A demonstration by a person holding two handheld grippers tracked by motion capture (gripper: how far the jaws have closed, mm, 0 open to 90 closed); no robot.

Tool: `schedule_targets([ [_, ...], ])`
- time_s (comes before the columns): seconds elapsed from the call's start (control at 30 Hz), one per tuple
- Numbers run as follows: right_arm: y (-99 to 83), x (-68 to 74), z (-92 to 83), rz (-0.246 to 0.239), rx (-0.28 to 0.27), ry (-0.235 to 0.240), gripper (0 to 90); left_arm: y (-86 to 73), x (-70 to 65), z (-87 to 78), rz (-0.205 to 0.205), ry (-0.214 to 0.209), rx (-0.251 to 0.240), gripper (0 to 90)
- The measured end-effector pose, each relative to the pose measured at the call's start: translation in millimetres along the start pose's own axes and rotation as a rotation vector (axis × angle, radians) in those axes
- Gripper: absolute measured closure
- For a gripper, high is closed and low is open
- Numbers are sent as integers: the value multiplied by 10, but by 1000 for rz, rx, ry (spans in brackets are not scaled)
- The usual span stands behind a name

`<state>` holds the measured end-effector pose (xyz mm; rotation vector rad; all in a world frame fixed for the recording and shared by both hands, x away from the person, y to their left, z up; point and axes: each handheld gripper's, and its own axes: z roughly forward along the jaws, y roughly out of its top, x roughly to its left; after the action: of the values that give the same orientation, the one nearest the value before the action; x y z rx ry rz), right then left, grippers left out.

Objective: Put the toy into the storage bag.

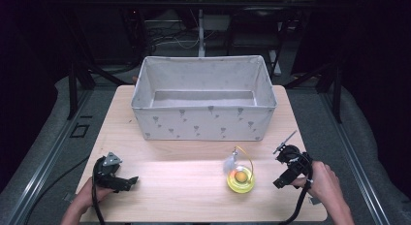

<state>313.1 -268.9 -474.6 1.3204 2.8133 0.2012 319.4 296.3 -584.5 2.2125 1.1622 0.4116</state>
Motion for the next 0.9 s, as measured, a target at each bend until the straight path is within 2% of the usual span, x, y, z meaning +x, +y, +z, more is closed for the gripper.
schedule_targets([
  [0.03, -6, 12, 3, 11, -15, 1, 146, -1, -1, 1, -1, 1, -2, 0],
  [0.27, 13, 57, -55, -15, -13, 3, 146, 0, -3, 3, -2, 3, -2, 0],
  [0.57, 89, 216, -174, -75, -38, -3, 144, -2, -3, 2, -3, 3, -3, 0],
  [0.77, 126, 314, -213, -96, -60, -2, 141, -4, -4, 2, -4, 5, -4, 0],
  [0.8, 145, 338, -242, -115, -52, -6, 139, -3, -4, 2, -3, 4, -4, 0],
  [0.9, 156, 363, -258, -119, -62, -4, 135, -3, -4, 2, -3, 4, -4, 0],
])
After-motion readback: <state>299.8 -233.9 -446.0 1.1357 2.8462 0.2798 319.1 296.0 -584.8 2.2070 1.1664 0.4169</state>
